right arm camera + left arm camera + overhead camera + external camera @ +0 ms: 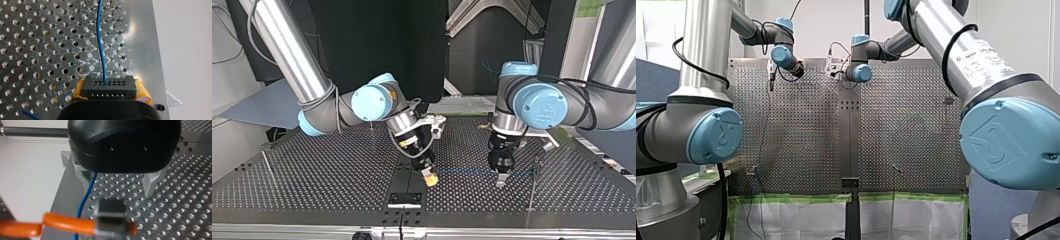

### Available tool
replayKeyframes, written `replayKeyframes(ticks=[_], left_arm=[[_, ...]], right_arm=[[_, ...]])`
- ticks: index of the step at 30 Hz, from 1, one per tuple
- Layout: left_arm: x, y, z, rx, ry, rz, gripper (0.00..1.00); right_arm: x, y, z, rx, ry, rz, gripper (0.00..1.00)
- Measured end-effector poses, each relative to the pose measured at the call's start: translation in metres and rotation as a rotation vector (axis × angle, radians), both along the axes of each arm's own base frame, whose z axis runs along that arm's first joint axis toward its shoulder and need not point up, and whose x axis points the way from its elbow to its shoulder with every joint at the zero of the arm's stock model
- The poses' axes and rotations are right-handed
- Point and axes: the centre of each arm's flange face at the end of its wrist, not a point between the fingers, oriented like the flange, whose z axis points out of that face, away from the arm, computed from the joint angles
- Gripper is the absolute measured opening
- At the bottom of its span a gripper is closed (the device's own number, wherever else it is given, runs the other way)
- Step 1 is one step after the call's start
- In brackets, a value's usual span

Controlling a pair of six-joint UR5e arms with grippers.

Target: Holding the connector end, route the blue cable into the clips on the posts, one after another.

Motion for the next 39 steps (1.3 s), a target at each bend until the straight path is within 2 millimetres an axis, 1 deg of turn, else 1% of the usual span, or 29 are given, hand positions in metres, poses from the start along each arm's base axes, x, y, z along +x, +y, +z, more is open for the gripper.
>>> replayKeyframes(ticks=[3, 4, 5, 7, 8, 9, 10, 11, 12, 13, 14, 15, 16, 34, 39], left_arm=[[0.001, -0.0002, 0.0009, 0.006, -0.01, 0.0, 1.0], [0.0011, -0.0002, 0.0011, 0.008, -0.012, 0.002, 0.89], [0.0012, 0.0001, 0.0014, 0.01, -0.014, 0.006, 0.89], [0.0013, 0.0009, 0.0016, 0.012, -0.016, 0.015, 0.72], [0.0013, 0.0015, 0.0019, 0.012, -0.017, 0.022, 0.72], [0.0013, 0.0019, 0.002, 0.012, -0.017, 0.026, 0.56], [0.0014, 0.0024, 0.002, 0.013, -0.017, 0.03, 0.46], [0.0013, 0.0029, 0.002, 0.013, -0.018, 0.036, 0.46], [0.0013, 0.0032, 0.0021, 0.013, -0.018, 0.039, 0.35], [0.0013, 0.0035, 0.0022, 0.013, -0.018, 0.042, 0.17], [0.0014, 0.0038, 0.0021, 0.013, -0.018, 0.044, 0.17], [0.0014, 0.004, 0.0022, 0.013, -0.018, 0.046, 0.04], [0.0015, 0.0041, 0.0023, 0.013, -0.019, 0.047, 0.0], [0.0004, 0.0051, 0.002, 0.012, -0.013, 0.062, 0.0], [-0.0015, 0.0017, 0.001, 0.005, -0.006, 0.059, 0.0]], right_arm=[[-0.0001, -0.0001, -0.0002, 0.001, 0.001, 0.0, 0.0], [-0.0002, -0.0001, -0.0002, 0.001, 0.001, 0.0, 0.0], [-0.0002, -0.0001, -0.0003, 0.001, 0.001, 0.0, 0.0], [-0.0002, -0.0001, -0.0003, 0.001, 0.001, 0.0, 0.0], [-0.0002, -0.0001, -0.0003, 0.001, 0.001, 0.0, 0.0], [-0.0001, -0.0001, -0.0004, 0.001, 0.001, 0.0, 0.0], [-0.0002, -0.0001, -0.0004, 0.001, 0.001, 0.0, 0.0], [-0.0001, -0.0001, -0.0004, 0.001, 0.001, 0.0, 0.0], [-0.0001, -0.0001, -0.0004, 0.001, 0.001, 0.0, 0.0], [-0.0001, -0.0001, -0.0004, 0.001, 0.002, 0.0, 0.0], [-0.0002, -0.0002, -0.0004, 0.001, 0.002, 0.0, 0.0], [-0.0003, -0.0003, -0.0004, 0.001, 0.002, 0.0, 0.0], [-0.0003, -0.0003, -0.0004, 0.001, 0.002, 0.0, 0.0], [-0.0005, 0.0002, -0.0011, 0.005, 0.006, 0.001, 0.0], [-0.0035, -0.002, -0.007, 0.014, 0.017, -0.006, 0.0]])
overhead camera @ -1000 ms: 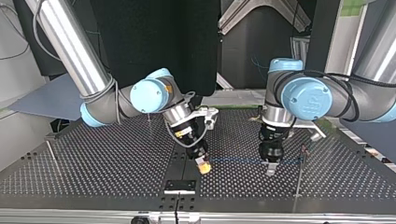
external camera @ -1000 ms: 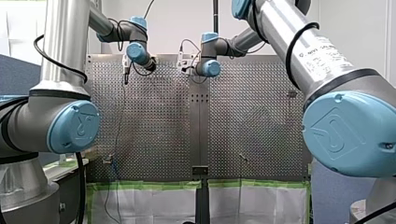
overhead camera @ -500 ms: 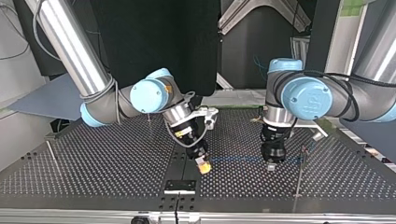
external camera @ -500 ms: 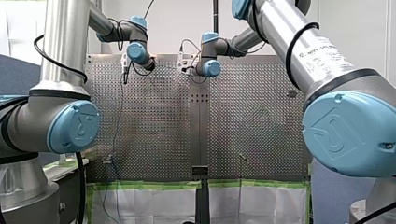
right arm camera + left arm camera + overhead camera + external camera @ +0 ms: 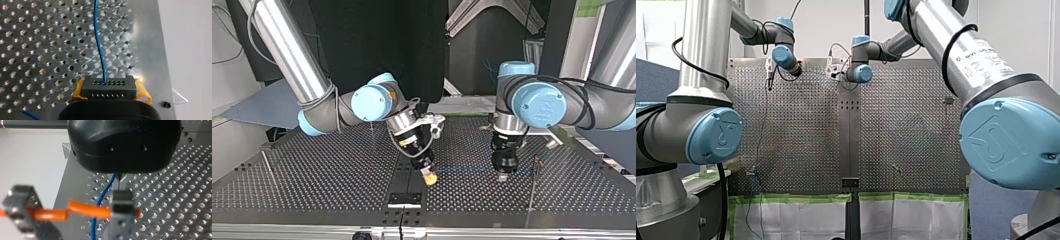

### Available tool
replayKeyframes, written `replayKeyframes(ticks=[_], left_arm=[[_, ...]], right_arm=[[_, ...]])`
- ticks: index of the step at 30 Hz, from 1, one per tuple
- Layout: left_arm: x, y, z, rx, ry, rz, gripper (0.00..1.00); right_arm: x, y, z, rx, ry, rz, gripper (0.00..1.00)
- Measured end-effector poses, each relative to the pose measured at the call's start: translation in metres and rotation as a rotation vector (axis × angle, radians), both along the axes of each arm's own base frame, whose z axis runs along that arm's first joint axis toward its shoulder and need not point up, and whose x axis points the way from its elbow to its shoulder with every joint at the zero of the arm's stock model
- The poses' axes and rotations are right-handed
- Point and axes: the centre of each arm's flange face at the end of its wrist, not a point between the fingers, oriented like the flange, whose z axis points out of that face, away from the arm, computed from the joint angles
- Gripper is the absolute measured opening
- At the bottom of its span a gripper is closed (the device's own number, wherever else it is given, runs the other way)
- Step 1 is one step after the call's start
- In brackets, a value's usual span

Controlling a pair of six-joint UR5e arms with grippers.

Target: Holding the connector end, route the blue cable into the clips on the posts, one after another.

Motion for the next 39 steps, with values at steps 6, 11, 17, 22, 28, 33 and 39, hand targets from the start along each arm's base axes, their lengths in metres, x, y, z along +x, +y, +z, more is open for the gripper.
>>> replayKeyframes(ticks=[6, 11, 17, 22, 28, 33, 39], left_arm=[[-0.002, -0.011, -0.003, -0.018, 0.004, -0.017, 0.0], [-0.001, -0.025, -0.022, -0.024, 0.049, -0.027, 0.0], [0.001, -0.043, -0.05, -0.022, 0.105, -0.034, 0.0], [-0.001, -0.05, -0.057, -0.027, 0.116, -0.024, 0.0], [-0.006, -0.054, -0.074, -0.05, 0.12, -0.026, 0.0], [-0.009, -0.061, -0.104, -0.041, 0.146, -0.039, 0.0], [-0.009, -0.074, -0.14, -0.018, 0.203, -0.049, 0.0]], right_arm=[[-0.007, -0.004, -0.016, 0.021, 0.024, -0.013, 0.0], [-0.014, -0.005, -0.037, 0.051, 0.05, -0.021, 0.0], [-0.022, -0.008, -0.054, 0.077, 0.071, -0.031, 0.0], [-0.027, -0.009, -0.065, 0.093, 0.085, -0.039, 0.0], [-0.034, -0.011, -0.079, 0.114, 0.103, -0.051, 0.0], [-0.042, -0.011, -0.099, 0.136, 0.124, -0.065, 0.0], [-0.051, -0.008, -0.126, 0.153, 0.141, -0.077, 0.0]])
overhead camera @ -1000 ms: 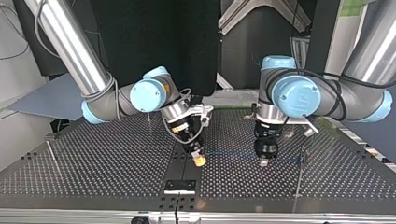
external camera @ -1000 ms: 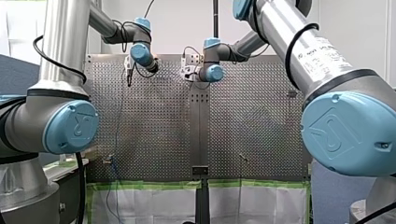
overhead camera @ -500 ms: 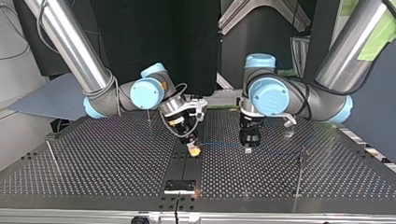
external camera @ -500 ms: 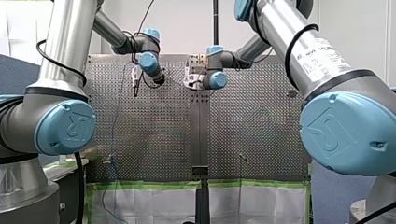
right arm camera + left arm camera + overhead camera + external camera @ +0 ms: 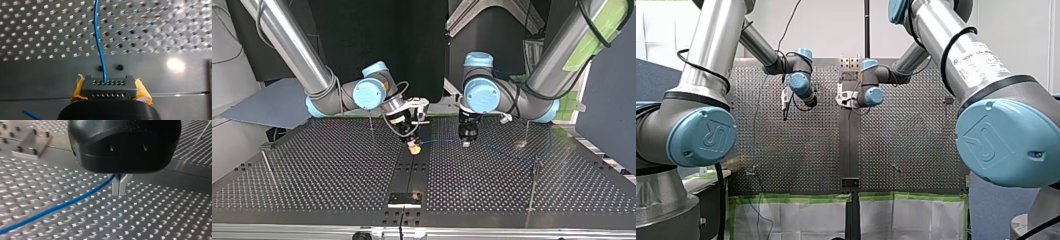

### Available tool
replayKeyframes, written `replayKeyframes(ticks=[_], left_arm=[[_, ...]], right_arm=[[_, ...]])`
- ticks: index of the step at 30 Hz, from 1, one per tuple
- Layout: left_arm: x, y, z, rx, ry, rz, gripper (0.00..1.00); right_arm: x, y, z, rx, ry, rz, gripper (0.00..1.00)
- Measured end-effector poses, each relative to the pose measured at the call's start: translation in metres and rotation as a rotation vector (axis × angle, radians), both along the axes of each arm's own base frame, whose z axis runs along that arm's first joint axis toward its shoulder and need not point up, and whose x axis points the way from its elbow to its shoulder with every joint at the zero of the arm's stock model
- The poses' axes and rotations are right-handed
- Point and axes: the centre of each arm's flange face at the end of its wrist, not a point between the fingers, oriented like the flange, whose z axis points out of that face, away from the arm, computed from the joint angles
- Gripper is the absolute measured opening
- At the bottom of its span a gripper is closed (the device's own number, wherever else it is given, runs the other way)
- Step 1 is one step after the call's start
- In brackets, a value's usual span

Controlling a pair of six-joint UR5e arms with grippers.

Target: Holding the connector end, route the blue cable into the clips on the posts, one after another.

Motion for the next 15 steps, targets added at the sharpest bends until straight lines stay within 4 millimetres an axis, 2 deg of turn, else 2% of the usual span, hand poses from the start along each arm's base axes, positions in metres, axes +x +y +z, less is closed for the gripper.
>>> replayKeyframes(ticks=[7, 11, 15], left_arm=[[-0.004, -0.007, -0.013, -0.013, -0.015, 0.012, 0.0], [-0.006, -0.012, -0.017, -0.014, -0.02, 0.012, 0.0], [-0.007, -0.016, -0.03, -0.009, -0.003, 0.018, 0.0]], right_arm=[[-0.01, 0.003, -0.033, 0.011, 0.01, -0.021, 0.0], [-0.014, 0.004, -0.066, 0.025, 0.046, -0.03, 0.0], [-0.018, 0.005, -0.098, 0.051, 0.084, -0.042, 0.0]])
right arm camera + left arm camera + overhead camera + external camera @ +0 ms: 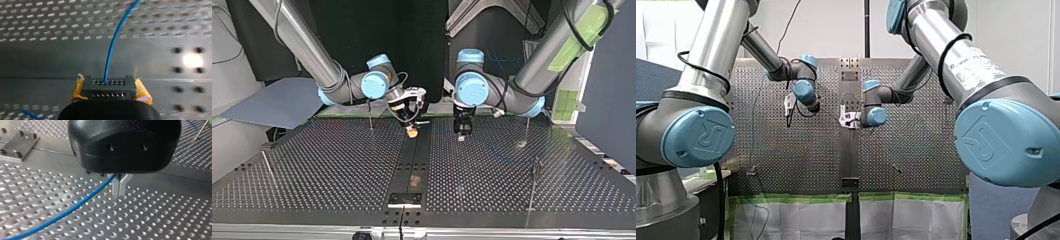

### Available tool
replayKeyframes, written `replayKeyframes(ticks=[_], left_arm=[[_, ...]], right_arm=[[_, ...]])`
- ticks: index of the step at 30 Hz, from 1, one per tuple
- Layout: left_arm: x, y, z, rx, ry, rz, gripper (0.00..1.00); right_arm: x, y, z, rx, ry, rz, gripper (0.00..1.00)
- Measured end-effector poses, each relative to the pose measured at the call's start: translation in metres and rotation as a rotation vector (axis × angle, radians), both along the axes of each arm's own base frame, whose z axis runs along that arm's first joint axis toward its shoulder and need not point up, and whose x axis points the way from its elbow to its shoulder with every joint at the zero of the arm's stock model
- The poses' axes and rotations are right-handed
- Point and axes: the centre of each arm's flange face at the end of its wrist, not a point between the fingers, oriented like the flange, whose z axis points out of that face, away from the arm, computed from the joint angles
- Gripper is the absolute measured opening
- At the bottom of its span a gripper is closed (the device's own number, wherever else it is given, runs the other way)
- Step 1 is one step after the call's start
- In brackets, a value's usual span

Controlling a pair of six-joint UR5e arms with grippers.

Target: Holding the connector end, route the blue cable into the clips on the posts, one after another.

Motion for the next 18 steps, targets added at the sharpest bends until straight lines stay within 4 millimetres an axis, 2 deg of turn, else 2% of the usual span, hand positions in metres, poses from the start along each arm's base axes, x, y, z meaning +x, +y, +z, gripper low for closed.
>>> replayKeyframes(ticks=[3, 8, 12, 18], left_arm=[[-0.003, -0.004, -0.016, 0.004, 0.02, 0.001, 0.0], [-0.012, -0.011, -0.05, 0.002, 0.054, -0.008, 0.0], [-0.021, -0.013, -0.069, 0.0, 0.064, -0.016, 0.0], [-0.023, -0.023, -0.097, 0.004, 0.067, -0.034, 0.0]], right_arm=[[-0.003, 0.0, -0.014, 0.013, 0.016, -0.006, 0.0], [-0.007, -0.002, -0.024, 0.017, 0.028, -0.015, 0.0], [-0.013, -0.004, -0.032, 0.013, 0.021, -0.023, 0.0], [-0.025, 0.001, -0.052, 0.02, 0.009, -0.035, 0.0]])
